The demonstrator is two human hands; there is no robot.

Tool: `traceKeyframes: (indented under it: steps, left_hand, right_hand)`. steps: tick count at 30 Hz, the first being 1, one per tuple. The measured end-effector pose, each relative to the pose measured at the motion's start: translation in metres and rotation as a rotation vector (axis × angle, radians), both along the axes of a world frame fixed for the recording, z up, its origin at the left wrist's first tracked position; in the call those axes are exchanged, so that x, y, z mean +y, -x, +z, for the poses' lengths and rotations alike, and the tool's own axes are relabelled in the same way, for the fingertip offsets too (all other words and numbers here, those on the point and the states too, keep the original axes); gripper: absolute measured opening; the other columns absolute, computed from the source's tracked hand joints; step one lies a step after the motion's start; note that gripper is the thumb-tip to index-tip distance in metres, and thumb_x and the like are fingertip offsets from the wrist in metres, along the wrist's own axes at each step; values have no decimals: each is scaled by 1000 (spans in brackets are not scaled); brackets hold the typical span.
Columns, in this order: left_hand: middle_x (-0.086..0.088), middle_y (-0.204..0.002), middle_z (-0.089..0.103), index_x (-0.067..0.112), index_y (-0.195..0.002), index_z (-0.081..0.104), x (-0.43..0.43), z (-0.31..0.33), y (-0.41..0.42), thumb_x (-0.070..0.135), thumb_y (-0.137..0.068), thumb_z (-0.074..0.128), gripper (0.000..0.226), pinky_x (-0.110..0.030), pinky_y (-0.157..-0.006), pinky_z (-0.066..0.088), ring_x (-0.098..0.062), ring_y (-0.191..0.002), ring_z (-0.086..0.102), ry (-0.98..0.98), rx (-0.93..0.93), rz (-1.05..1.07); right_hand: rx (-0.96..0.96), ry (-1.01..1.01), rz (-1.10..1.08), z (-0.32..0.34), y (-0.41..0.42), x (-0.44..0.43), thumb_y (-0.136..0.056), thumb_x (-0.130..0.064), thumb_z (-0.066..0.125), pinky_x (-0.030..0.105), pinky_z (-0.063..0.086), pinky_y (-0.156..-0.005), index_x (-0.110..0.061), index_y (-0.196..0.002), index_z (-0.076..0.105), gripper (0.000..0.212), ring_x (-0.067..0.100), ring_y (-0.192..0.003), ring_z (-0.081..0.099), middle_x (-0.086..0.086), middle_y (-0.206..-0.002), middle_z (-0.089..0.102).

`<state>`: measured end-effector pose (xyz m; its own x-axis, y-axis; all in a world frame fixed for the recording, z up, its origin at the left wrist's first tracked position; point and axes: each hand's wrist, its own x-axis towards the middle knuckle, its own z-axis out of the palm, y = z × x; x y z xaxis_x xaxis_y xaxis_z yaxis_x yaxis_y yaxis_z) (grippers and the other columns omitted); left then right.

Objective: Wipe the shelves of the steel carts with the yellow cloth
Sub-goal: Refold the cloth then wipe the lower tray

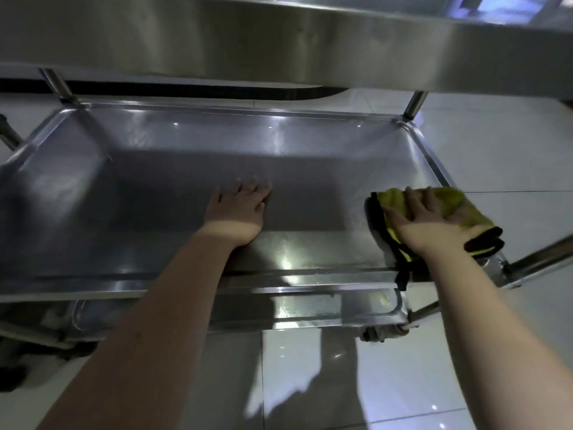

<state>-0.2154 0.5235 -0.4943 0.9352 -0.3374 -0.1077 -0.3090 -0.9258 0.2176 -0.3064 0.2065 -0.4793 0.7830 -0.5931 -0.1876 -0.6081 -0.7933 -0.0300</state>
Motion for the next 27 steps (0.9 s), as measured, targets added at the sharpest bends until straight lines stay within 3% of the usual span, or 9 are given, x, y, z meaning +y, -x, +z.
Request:
traceKeyframes:
  steps: [3, 7, 10, 14, 20, 24, 27]
  left_hand:
    - [9, -163, 6, 40, -151, 17, 0, -3, 2, 29, -103, 23, 49, -51, -118, 6, -25, -149, 6, -21, -13, 0]
    - [9, -162, 7, 40, -151, 18, 2, 1, 3, 30, -104, 26, 49, -50, -118, 7, -24, -149, 7, -11, -5, 4]
    - [7, -163, 6, 38, -152, 19, 3, 8, 7, 30, -104, 25, 49, -49, -118, 7, -22, -149, 5, 9, 36, -8]
    - [6, -163, 3, 35, -152, 20, -10, 26, 19, 29, -104, 26, 48, -55, -117, 1, -20, -150, 1, -73, -49, -31]
    - [11, -161, -13, 35, -153, -5, -44, 10, 71, 41, -104, 14, 53, -56, -112, -22, -15, -147, -16, -53, -44, -163]
    - [13, -160, -12, 34, -153, -4, -43, -6, 76, 43, -102, 10, 54, -52, -109, -28, -12, -147, -18, -28, -185, -122]
    - [14, -161, -7, 33, -154, 3, -39, -8, 78, 43, -99, 9, 56, -47, -109, -29, -7, -144, -21, 57, -255, -109]
  right_hand:
    - [-49, -39, 126, -4, -8, 59, -69, -90, 10, 79, -9, -99, -58, -146, 2, 84, 46, -144, -15, -19, -161, -5]
    - [-74, -20, 478, -13, -7, 167, -77, -81, 14, 76, -14, -99, -54, -148, 5, 77, 49, -143, -16, -17, -162, -2]
    - [-131, -48, 563, -11, -4, 183, -80, -80, 18, 73, -22, -99, -55, -148, 8, 73, 45, -143, -21, -20, -161, 0]
    - [-121, -61, 544, -6, 3, 145, -76, -87, 18, 73, -27, -96, -58, -146, 7, 77, 40, -143, -23, -24, -160, -4]
    - [-106, -68, 336, -7, 29, 48, -61, -100, 15, 72, -21, -100, -67, -140, 3, 87, 41, -143, -23, -30, -157, -3]
    - [-85, -70, 122, -3, 53, -21, -52, -105, 8, 71, -14, -107, -68, -139, 6, 94, 44, -144, -16, -30, -158, -3]
    - [-60, -18, 51, -3, 58, -19, -54, -103, 2, 68, -13, -110, -62, -144, 7, 99, 46, -144, -14, -24, -160, -2]
